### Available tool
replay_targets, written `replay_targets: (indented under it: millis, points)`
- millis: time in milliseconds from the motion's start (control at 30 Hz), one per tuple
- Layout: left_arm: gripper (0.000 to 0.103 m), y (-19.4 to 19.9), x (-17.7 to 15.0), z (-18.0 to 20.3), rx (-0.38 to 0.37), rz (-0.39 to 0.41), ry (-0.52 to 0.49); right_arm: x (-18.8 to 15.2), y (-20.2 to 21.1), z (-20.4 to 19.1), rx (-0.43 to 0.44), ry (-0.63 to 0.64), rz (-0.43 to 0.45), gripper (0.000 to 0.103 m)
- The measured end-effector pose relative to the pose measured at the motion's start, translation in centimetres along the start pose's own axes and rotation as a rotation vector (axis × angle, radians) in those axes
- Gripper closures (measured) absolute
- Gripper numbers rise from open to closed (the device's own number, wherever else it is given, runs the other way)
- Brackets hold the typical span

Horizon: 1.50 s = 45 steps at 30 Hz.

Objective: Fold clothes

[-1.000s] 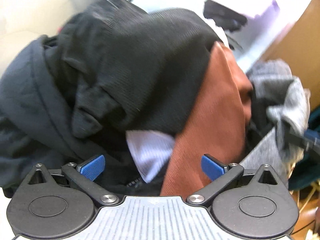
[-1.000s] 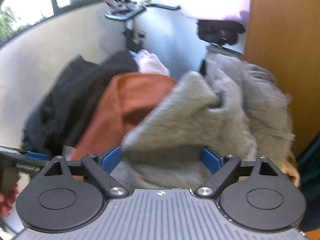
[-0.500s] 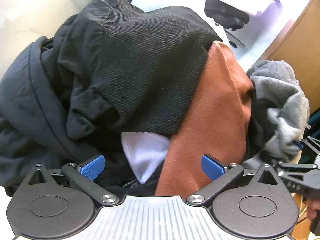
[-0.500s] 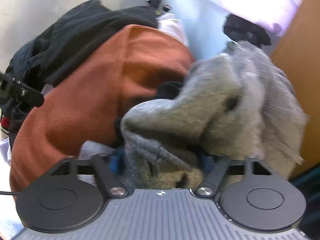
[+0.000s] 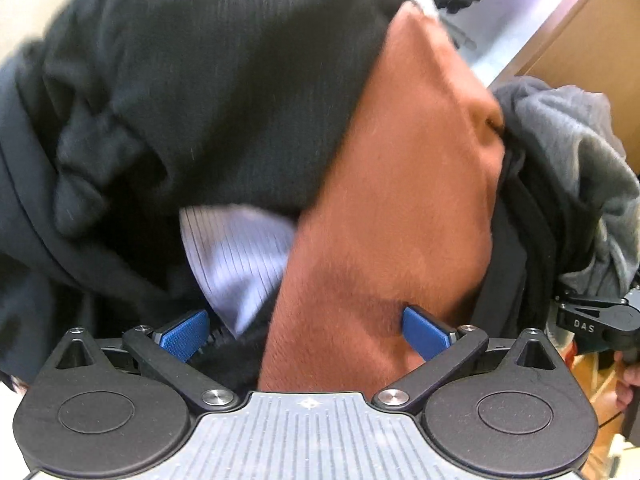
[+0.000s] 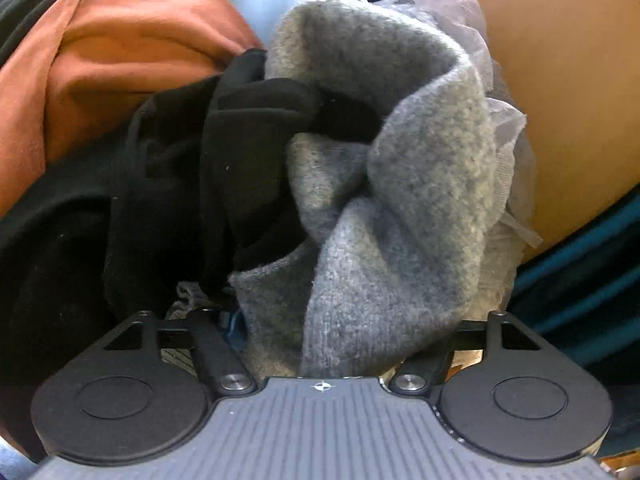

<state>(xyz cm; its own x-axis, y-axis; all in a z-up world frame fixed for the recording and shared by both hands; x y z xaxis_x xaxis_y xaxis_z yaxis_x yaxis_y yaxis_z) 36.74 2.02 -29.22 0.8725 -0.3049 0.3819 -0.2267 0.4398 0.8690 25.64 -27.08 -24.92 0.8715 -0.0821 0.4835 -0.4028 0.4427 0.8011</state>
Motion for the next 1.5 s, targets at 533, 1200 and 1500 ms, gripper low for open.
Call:
replay_targets:
  millis: [533,1200,1500]
  points:
    - [0.001,0.0,-0.3,-1.1,-0.032,-0.044,0.003,-1.3,7.3,0.0,0.332,-0.274,0.189,0.022]
    - [0.001,2.3,0.9,-1.5,0.022,-0.040,-0.120,-3.5,7.2,-4.2,0.326,-0.370,0.159,0.014]
    - [0.001,3.1,1.7,-0.8,-0.002,0.003,-0.125,-3.2,8.3,-3.3,0.300,-0.408,0.172,0.019]
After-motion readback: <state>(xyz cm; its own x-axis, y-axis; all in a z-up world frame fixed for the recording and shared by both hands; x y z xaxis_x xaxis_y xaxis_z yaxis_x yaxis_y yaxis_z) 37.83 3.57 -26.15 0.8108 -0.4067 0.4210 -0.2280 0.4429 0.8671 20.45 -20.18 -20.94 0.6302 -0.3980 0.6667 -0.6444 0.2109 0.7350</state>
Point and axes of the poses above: each gripper's, at about its wrist camera, not at the fingertips, and y roughly against the way its jaws point, z to its right, x to its top, the point moved 2 cm from there along -y, roughly the way its jaws point, and after that the axes turned 1 degree about -x, right-handed, at the moved point
